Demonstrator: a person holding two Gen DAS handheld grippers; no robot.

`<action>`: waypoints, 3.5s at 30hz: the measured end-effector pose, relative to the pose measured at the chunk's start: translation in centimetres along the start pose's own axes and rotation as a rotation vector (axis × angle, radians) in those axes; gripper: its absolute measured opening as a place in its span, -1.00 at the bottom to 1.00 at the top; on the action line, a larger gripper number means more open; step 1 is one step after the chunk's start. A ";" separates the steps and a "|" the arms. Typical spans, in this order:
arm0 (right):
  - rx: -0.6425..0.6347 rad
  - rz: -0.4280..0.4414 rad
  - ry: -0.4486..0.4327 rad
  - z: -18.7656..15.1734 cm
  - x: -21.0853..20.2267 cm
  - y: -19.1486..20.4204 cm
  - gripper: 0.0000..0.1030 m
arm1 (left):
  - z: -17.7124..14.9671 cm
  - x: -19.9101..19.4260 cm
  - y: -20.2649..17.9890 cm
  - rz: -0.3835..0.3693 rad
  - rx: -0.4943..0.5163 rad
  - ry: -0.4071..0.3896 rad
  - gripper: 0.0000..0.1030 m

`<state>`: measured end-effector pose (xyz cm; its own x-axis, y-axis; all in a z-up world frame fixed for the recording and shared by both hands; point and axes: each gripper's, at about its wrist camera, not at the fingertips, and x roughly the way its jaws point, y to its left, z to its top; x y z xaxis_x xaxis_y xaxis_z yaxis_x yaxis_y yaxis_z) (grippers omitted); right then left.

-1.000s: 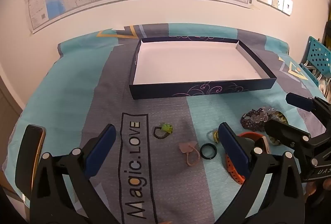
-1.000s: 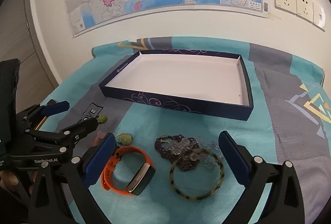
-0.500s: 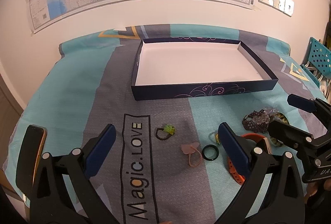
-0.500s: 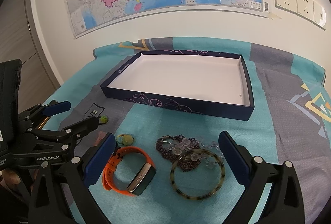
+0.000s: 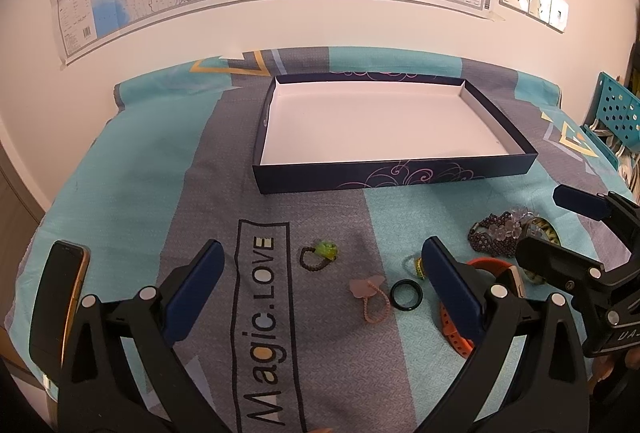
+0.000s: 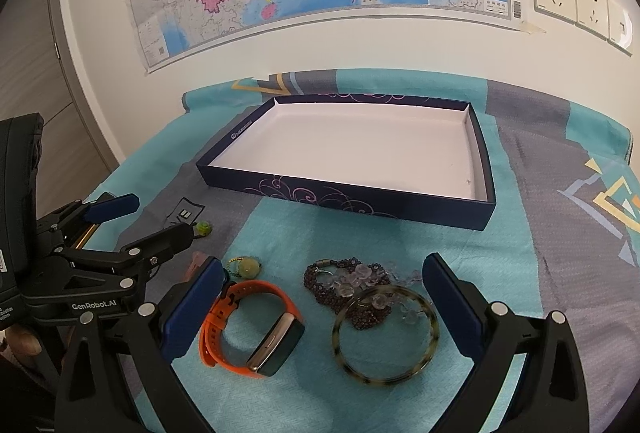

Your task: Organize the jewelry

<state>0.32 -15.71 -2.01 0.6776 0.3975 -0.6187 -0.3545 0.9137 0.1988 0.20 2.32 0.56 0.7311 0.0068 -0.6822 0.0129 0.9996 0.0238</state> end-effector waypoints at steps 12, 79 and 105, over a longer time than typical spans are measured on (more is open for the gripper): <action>-0.010 0.008 -0.003 -0.3 0.0 0.5 0.87 | -0.1 0.1 -1.2 0.005 0.006 0.002 0.89; 0.057 0.008 0.117 -2.3 -0.3 -4.9 0.37 | -3.2 -0.9 -4.8 -0.356 0.202 0.097 0.14; 0.119 0.044 0.119 -2.0 -1.1 -7.2 -0.88 | -2.5 2.7 -6.5 -0.432 0.220 0.244 -0.81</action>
<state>0.81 -22.93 -4.32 0.5796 0.4313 -0.6914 -0.2989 0.9018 0.3120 0.34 -4.06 -3.29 0.4486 -0.3712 -0.8130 0.4387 0.8840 -0.1616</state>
